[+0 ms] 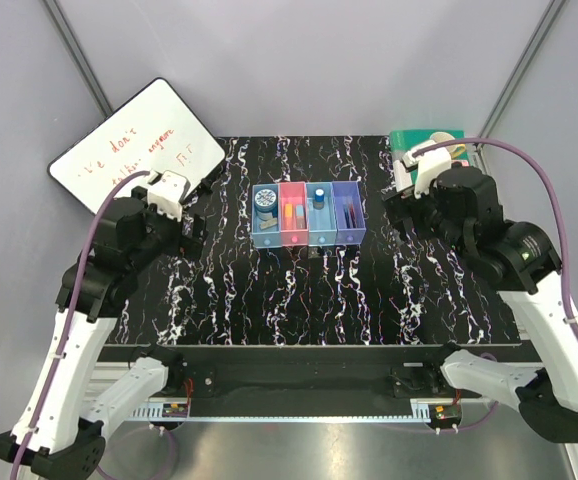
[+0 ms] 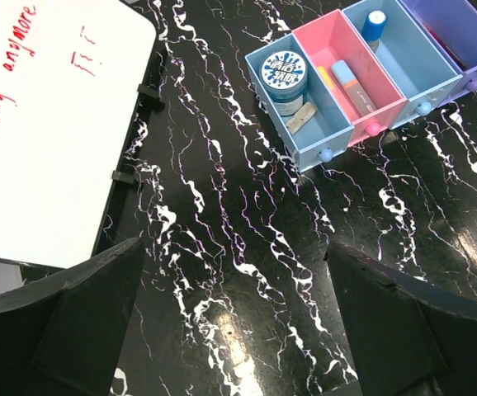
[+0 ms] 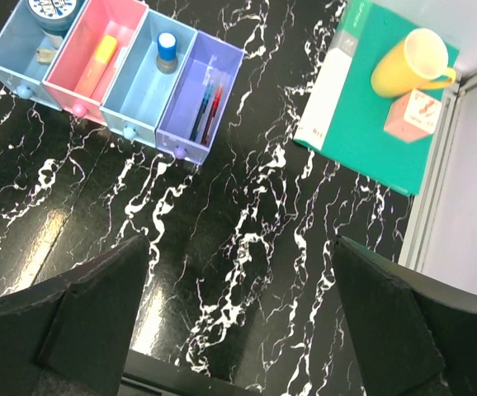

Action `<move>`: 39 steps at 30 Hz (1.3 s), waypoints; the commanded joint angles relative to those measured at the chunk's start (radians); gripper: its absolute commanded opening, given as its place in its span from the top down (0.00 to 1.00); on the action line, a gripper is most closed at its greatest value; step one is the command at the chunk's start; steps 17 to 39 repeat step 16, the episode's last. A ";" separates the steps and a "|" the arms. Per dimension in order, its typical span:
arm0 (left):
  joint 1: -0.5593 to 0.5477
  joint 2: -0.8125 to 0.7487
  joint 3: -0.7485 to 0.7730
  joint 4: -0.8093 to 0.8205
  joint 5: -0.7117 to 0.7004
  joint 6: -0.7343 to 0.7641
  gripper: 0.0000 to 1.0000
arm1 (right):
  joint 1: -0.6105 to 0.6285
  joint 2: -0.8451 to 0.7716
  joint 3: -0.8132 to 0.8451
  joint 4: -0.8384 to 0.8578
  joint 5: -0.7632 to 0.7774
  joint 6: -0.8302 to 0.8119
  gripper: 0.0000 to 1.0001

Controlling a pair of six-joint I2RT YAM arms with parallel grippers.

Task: Sort the stationery into containers
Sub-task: Reset both arms

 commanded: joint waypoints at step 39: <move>0.006 -0.038 0.021 0.007 -0.009 -0.052 0.01 | -0.039 -0.016 -0.043 0.053 0.020 0.059 0.00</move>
